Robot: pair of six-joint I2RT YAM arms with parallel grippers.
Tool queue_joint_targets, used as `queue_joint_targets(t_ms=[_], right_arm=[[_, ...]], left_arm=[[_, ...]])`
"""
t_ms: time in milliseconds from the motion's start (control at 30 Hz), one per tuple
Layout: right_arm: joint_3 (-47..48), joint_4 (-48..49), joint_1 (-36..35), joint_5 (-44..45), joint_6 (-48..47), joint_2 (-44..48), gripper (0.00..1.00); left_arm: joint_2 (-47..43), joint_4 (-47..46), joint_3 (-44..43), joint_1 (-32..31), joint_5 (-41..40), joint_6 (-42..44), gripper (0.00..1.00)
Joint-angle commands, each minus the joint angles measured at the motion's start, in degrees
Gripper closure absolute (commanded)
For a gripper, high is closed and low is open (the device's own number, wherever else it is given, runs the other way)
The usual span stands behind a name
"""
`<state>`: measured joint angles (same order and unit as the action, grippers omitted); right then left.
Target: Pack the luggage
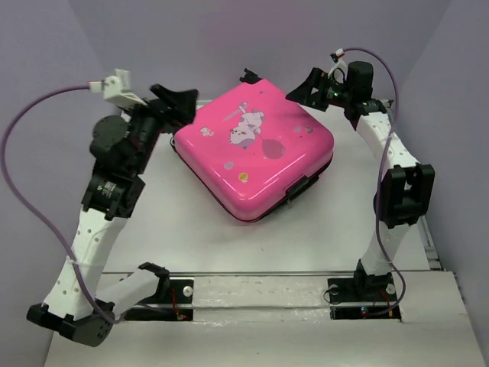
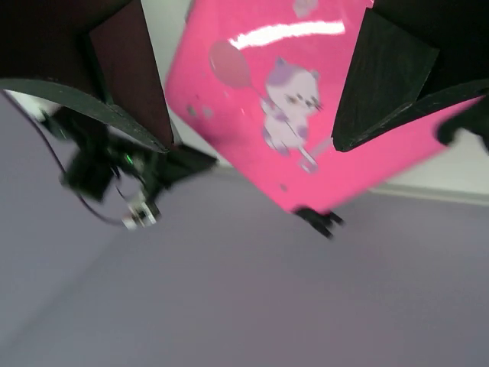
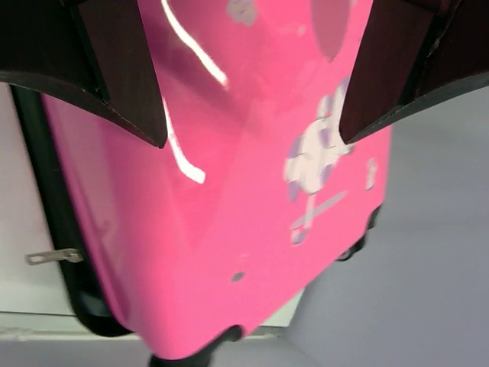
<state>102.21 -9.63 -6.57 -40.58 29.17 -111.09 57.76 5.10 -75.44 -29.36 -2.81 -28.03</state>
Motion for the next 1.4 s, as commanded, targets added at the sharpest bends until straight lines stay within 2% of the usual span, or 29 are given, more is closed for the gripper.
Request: queue_joint_targets(t_ms=[0, 133, 200, 233, 367, 500, 533, 833, 1133, 1267, 1367], right_arm=[[1.6, -4.5, -0.2, -8.1, -0.8, 9.2, 0.00], [-1.4, -7.0, -0.2, -6.1, -4.3, 13.2, 0.00], [-3.8, -8.0, -0.2, -4.2, -6.7, 14.9, 0.00], [-4.3, -8.9, -0.2, -2.9, -7.6, 16.7, 0.00], [-10.6, -9.2, -0.2, -0.8, -9.0, 23.0, 0.00], [-21.3, -3.5, -0.2, -0.6, -8.0, 31.2, 0.00], [-24.7, -2.9, -0.2, -0.6, -8.0, 33.8, 0.00], [-35.4, 0.7, -1.4, -2.5, -7.0, 42.2, 0.00], [-42.2, 2.0, -2.5, -2.0, -6.6, 45.4, 0.00], [-44.0, 2.2, -2.5, -1.3, -6.4, 47.4, 0.00], [-46.5, 2.3, -2.5, -1.3, -6.1, 49.6, 0.00]], left_arm=[[2.9, 1.9, -3.3, 14.5, 6.1, 0.6, 0.01], [9.9, -3.5, 1.2, 25.8, 20.5, -5.6, 0.01], [12.1, -4.7, 4.1, 31.4, 22.8, -8.1, 0.01], [14.4, -7.4, 4.8, 33.0, 24.8, -8.6, 0.01], [22.3, -8.7, 4.5, 37.2, 29.2, -9.4, 0.01], [29.9, -12.8, 4.0, 38.9, 33.4, -11.9, 0.01], [32.2, -16.3, 4.2, 39.0, 35.3, -13.6, 0.01], [44.3, -29.1, 2.4, 38.9, 40.6, -22.4, 0.01], [49.1, -37.9, -0.5, 37.2, 40.3, -30.6, 0.02], [50.3, -39.0, -3.1, 36.5, 39.9, -32.6, 0.06], [51.0, -40.4, -4.5, 35.8, 39.2, -35.1, 0.15]])
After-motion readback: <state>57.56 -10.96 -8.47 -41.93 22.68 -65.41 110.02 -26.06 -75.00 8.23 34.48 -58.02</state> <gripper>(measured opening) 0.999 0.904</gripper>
